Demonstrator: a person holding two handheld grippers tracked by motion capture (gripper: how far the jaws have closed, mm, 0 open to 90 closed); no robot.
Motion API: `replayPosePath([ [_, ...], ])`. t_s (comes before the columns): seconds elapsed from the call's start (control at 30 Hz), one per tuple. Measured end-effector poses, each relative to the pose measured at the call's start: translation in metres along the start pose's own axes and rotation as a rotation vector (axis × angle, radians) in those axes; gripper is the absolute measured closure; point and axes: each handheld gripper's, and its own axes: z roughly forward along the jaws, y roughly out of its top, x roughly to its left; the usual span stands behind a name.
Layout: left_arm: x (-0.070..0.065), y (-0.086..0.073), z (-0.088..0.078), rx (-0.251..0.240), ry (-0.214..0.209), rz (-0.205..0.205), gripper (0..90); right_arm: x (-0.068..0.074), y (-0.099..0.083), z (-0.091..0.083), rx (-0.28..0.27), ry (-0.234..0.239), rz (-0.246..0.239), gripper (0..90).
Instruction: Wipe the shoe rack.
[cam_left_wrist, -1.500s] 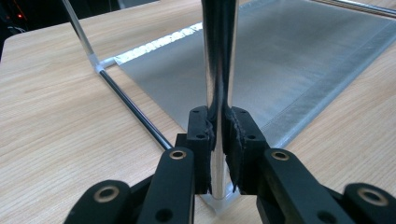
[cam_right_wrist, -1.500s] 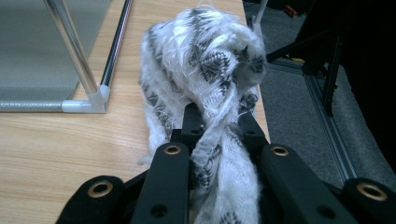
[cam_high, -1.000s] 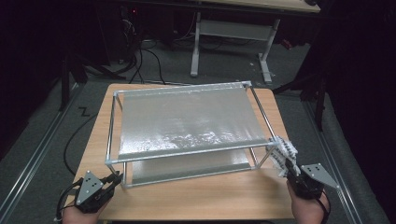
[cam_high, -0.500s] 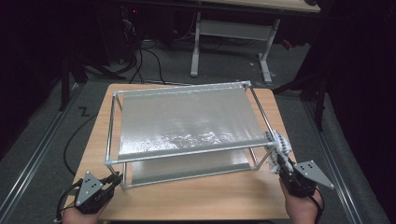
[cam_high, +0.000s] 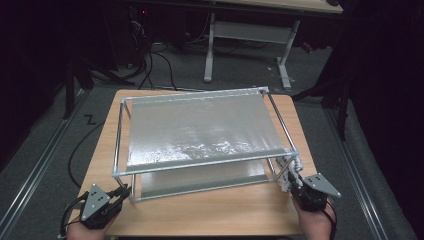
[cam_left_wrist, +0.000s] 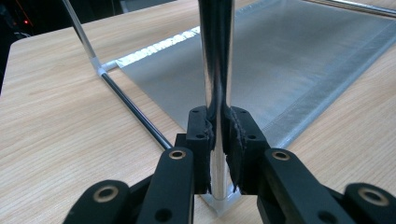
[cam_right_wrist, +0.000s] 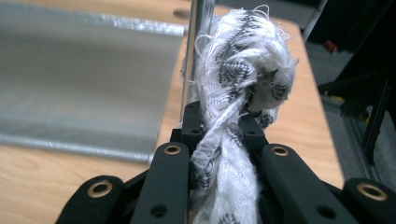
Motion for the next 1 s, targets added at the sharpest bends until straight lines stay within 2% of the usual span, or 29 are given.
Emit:
replayPosePath([
  [0.27, 0.000, 0.000, 0.000, 0.001, -0.002, 0.000, 79.3, 0.004, -0.021, 0.023, 0.113, 0.012, -0.022, 78.4],
  [0.43, 0.000, 0.000, 0.000, 0.001, -0.001, -0.001, 79.3, 0.007, -0.029, 0.032, 0.159, 0.014, -0.031, 78.4],
  [0.53, 0.000, 0.000, 0.000, 0.001, -0.001, 0.002, 79.2, 0.008, -0.030, 0.034, 0.164, 0.016, -0.042, 78.4],
  [0.73, 0.000, 0.000, 0.000, 0.001, 0.002, 0.001, 79.2, 0.008, -0.028, 0.031, 0.156, 0.016, -0.030, 78.3],
  [1.0, 0.000, 0.000, 0.000, 0.000, 0.001, 0.001, 79.3, 0.007, -0.015, 0.017, 0.088, 0.010, -0.034, 78.3],
])
